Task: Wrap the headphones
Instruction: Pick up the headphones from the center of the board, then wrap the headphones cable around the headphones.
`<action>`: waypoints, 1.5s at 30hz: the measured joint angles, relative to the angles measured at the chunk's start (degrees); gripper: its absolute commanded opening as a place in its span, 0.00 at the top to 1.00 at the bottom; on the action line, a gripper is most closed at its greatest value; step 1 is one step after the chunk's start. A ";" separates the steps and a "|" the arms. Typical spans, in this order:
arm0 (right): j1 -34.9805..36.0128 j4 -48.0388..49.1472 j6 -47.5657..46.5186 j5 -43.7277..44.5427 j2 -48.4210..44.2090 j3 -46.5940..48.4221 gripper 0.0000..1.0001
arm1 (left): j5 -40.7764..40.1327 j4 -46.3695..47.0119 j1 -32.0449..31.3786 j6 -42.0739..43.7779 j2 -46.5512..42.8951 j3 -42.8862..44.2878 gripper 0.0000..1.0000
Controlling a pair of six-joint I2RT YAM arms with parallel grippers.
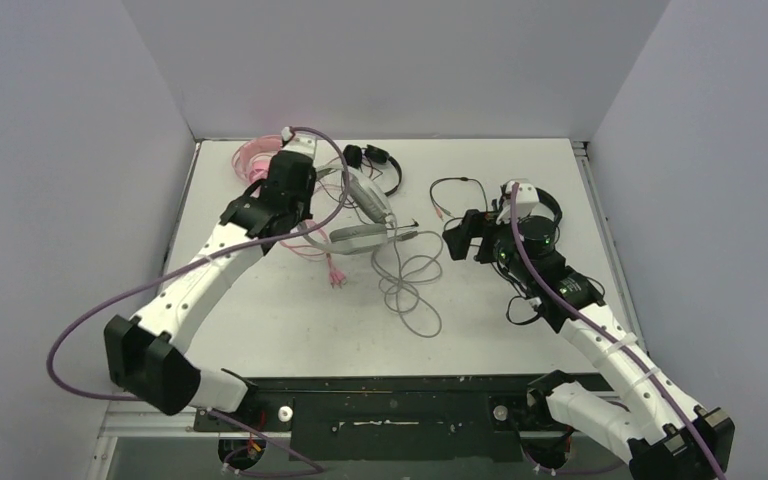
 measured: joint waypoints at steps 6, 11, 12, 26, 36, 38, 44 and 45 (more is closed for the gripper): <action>0.00 1.60 -0.50 -2.27 -1.03 -0.15 0.03 | -1.97 4.63 1.16 0.55 -12.26 -5.25 1.00; 0.00 3.26 -1.66 -5.27 -2.56 -0.15 0.00 | -1.38 8.11 2.54 1.68 -18.84 -7.63 1.00; 0.00 3.72 -1.88 -6.10 -2.89 -0.15 0.00 | -1.53 8.48 2.58 1.51 -19.58 -7.63 1.00; 0.15 16.76 1.07 -14.97 -1.16 -6.16 0.00 | 2.14 2.89 2.75 -9.44 -19.12 -4.20 1.00; 5.31 28.65 -3.61 -25.77 -0.50 -19.39 0.00 | 7.91 -4.33 3.30 -15.67 -15.65 1.42 1.00; 5.77 30.32 -4.20 -26.67 -0.74 -20.02 0.00 | 9.07 -5.05 3.32 -16.72 -15.45 2.82 1.00; 7.67 33.24 -7.45 -27.32 1.36 -18.32 0.00 | 13.79 -6.95 3.37 -20.13 -15.08 7.48 1.00; 8.11 33.22 -8.28 -27.12 2.29 -17.44 0.00 | 14.62 -7.28 3.39 -20.70 -14.86 8.39 1.00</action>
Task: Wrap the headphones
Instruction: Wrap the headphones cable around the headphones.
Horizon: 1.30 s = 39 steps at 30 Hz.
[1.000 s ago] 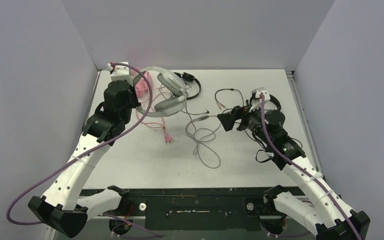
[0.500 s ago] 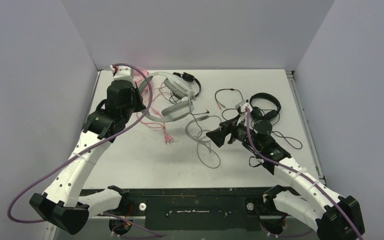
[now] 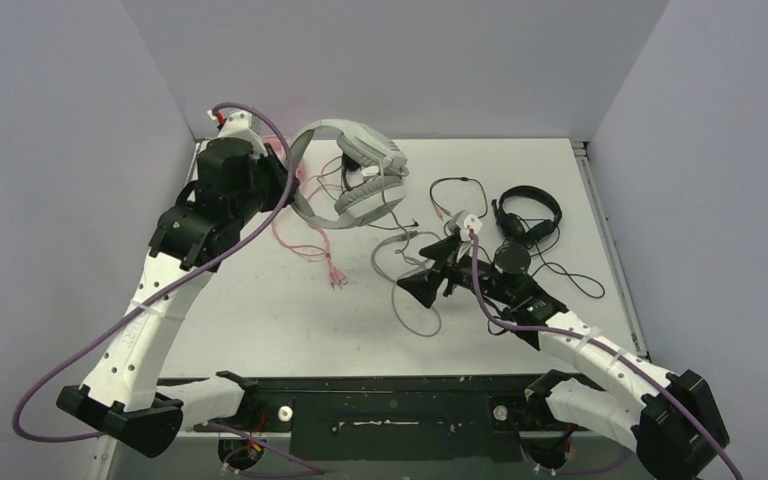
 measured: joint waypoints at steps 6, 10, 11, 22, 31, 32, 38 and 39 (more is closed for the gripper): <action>2.03 0.15 -5.33 1.40 6.25 6.67 0.04 | 5.33 -3.48 0.17 -3.06 3.43 7.93 1.00; 2.64 1.73 -7.76 2.54 10.14 9.46 0.07 | 10.23 -5.95 1.16 -5.03 6.16 12.98 1.00; 2.73 2.05 -8.17 2.75 10.97 10.03 0.07 | 11.63 -6.19 1.49 -5.66 6.69 13.73 1.00; 6.29 5.22 -10.05 2.91 16.06 15.04 0.27 | 19.74 -7.67 3.85 -11.30 8.37 14.19 1.00; 11.65 5.70 -6.82 1.86 16.00 16.90 0.52 | 16.61 -6.78 4.37 -17.77 9.05 11.10 1.00; 11.91 5.55 -6.19 1.81 15.65 17.03 0.55 | 15.54 -6.29 4.37 -18.21 8.94 9.75 1.00; 12.02 3.69 -2.89 3.32 11.58 18.40 0.76 | 6.71 -3.21 4.44 -19.17 6.73 0.07 1.00; 12.02 3.34 -2.54 3.93 10.73 18.64 0.77 | 5.16 -2.78 4.44 -19.12 6.14 -1.38 1.00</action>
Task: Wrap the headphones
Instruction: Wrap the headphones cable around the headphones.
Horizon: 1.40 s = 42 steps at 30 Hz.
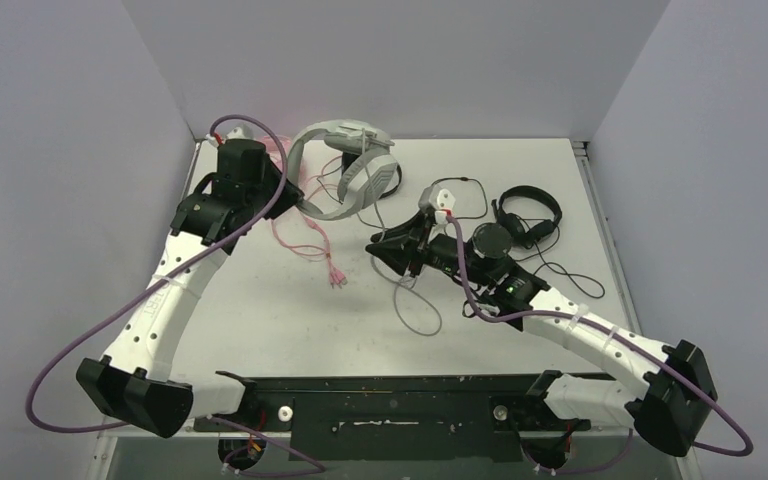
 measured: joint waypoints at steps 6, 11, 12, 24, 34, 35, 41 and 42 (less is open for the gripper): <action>0.00 -2.58 1.81 3.69 -3.80 0.00 0.57 | -4.74 3.45 0.00 0.04 -2.82 -4.26 1.00; -0.42 -3.48 1.62 7.43 -6.95 -2.62 0.43 | -5.79 5.79 0.00 0.26 -5.01 -4.92 1.00; -0.55 -3.61 1.62 7.98 -7.43 -3.28 0.40 | -5.84 6.05 0.00 0.26 -5.29 -4.92 1.00; -1.66 -1.64 -0.55 9.09 -3.39 -3.98 0.04 | -4.61 6.36 0.00 0.24 -6.03 -4.57 1.00; -1.66 5.51 -4.59 15.02 5.14 -3.87 0.07 | -1.49 6.80 -0.07 -1.77 -6.78 -3.32 1.00; -1.66 6.12 -4.81 15.80 5.57 -3.85 0.08 | -1.31 6.80 -0.07 -1.88 -6.84 -3.30 1.00; -1.81 7.91 -6.12 16.28 9.01 -0.59 0.27 | -0.87 6.80 -0.09 -2.12 -7.43 -3.30 1.00; -1.81 7.91 -6.10 15.63 9.42 0.04 0.37 | -0.90 6.80 -0.09 -2.14 -7.45 -3.30 1.00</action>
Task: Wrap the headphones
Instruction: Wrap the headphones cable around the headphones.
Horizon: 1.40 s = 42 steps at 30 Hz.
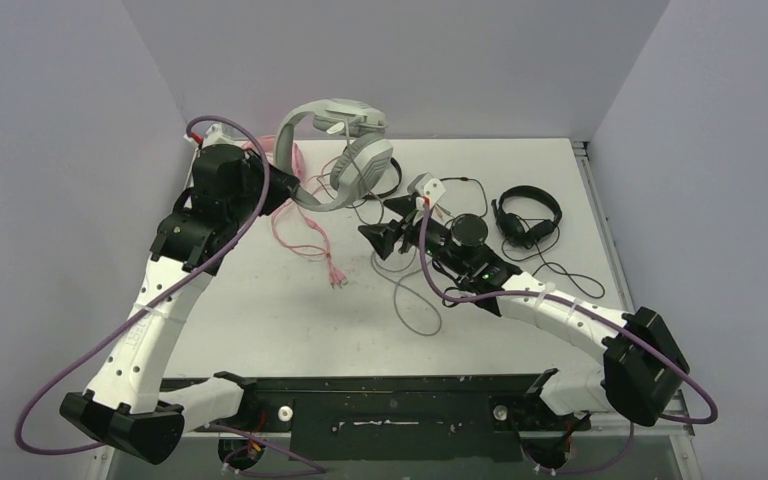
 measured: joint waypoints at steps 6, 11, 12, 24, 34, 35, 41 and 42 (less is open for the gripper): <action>1.25 -1.90 1.51 -4.52 -0.11 4.37 0.91 | -1.05 2.21 -0.11 0.31 -0.44 -1.53 1.00; 1.88 -5.57 4.39 -6.75 -4.87 4.57 0.99 | -6.25 7.80 -0.31 2.97 -1.14 -7.85 1.00; 1.90 -6.40 4.85 -6.99 -6.25 4.57 0.99 | -7.54 9.31 -0.31 4.07 -1.14 -9.38 1.00; 1.90 -23.96 7.17 -6.16 -10.40 19.23 1.00 | -24.02 17.11 -4.09 18.43 -0.70 -18.34 1.00; 3.23 -31.10 9.53 -8.98 -0.55 26.25 1.00 | -29.33 17.92 -8.00 16.96 0.42 -18.32 1.00; 4.04 -31.15 9.73 -9.33 0.26 25.79 1.00 | -29.49 17.55 -8.04 16.02 0.92 -18.25 1.00; 10.27 -28.92 10.93 -10.43 0.44 17.07 1.00 | -27.36 11.23 -6.36 10.36 6.56 -12.66 1.00; 11.15 -28.57 11.26 -10.34 0.22 15.13 1.00 | -26.32 10.32 -5.75 9.46 7.28 -11.43 1.00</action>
